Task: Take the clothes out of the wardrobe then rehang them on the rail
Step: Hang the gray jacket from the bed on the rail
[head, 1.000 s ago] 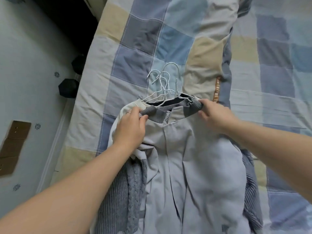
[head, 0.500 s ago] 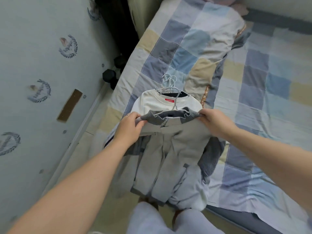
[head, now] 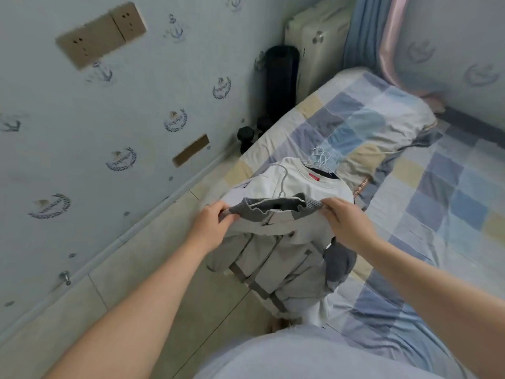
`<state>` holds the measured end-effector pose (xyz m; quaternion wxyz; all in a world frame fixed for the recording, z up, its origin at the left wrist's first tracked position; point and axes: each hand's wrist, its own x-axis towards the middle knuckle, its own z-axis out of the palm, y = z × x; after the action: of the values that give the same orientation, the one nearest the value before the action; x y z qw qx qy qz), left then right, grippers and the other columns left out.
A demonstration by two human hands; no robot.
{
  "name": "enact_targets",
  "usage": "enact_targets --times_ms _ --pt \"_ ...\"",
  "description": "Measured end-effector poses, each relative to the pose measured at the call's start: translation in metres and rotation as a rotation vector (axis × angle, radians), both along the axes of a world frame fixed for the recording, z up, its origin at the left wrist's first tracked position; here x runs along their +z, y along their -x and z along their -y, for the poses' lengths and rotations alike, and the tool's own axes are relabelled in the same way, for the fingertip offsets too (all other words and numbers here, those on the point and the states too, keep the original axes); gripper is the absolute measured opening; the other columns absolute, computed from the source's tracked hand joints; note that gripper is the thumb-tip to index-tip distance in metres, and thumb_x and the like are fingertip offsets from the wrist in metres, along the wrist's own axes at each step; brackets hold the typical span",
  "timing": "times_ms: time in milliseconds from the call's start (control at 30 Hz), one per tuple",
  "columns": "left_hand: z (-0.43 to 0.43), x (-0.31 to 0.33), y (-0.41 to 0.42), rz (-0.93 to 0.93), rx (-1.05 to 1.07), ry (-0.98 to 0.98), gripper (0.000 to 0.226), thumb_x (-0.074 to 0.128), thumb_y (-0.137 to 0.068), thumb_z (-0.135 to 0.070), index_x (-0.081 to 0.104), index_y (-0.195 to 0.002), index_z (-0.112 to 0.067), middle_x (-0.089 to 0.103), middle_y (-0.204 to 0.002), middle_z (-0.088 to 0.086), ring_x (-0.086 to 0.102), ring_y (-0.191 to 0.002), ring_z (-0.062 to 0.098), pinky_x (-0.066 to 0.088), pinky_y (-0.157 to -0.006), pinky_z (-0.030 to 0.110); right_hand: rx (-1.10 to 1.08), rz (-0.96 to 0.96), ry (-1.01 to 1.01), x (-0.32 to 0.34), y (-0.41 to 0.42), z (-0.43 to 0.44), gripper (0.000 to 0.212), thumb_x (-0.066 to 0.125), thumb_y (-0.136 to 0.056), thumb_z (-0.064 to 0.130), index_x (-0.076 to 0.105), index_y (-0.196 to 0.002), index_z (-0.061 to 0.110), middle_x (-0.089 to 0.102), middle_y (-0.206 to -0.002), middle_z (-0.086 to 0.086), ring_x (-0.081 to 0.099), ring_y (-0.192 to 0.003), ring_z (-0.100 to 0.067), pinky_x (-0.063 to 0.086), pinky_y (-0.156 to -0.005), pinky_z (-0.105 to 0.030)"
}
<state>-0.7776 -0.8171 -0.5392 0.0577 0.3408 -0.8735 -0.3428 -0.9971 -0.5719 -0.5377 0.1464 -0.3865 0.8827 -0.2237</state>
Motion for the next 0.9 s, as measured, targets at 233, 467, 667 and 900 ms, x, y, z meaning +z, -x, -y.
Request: enact_targets --times_ms 233,467,667,900 --pt "-0.018 0.015 -0.145 -0.095 0.073 0.003 0.011 0.064 -0.094 -0.034 0.062 -0.091 -0.023 0.06 -0.089 -0.002 0.052 -0.081 0.016 0.033 -0.064 0.028 0.066 -0.078 0.073 0.017 -0.123 0.002 0.026 0.05 -0.1 0.021 0.064 -0.122 0.016 0.067 -0.119 0.0 0.06 -0.105 -0.029 0.047 -0.087 -0.038" --pt "-0.048 0.013 -0.295 -0.119 0.143 0.001 0.011 0.059 -0.097 -0.031 0.063 -0.097 -0.021 0.061 -0.093 -0.007 0.054 -0.088 0.013 0.037 -0.068 0.025 0.162 -0.132 0.057 0.028 -0.249 -0.008 0.027 0.05 -0.101 0.022 0.064 -0.122 0.014 0.068 -0.118 -0.001 0.061 -0.106 -0.028 0.045 -0.083 -0.034" --pt "-0.078 0.021 -0.399 -0.138 0.257 0.023 0.007 0.059 -0.097 -0.031 0.061 -0.096 -0.024 0.058 -0.09 -0.013 0.052 -0.084 0.0 0.038 -0.066 0.017 0.255 -0.131 0.039 0.052 -0.341 -0.011 0.028 0.048 -0.101 0.025 0.066 -0.12 0.015 0.068 -0.117 -0.001 0.061 -0.105 -0.027 0.047 -0.081 -0.034" --pt "-0.148 0.019 -0.485 -0.156 0.381 0.051 0.007 0.064 -0.094 -0.029 0.062 -0.093 -0.023 0.059 -0.09 -0.008 0.054 -0.084 0.008 0.036 -0.066 0.017 0.37 -0.135 0.028 0.062 -0.412 -0.048 0.024 0.049 -0.101 0.025 0.067 -0.114 0.017 0.068 -0.112 0.002 0.062 -0.101 -0.026 0.051 -0.079 -0.038"
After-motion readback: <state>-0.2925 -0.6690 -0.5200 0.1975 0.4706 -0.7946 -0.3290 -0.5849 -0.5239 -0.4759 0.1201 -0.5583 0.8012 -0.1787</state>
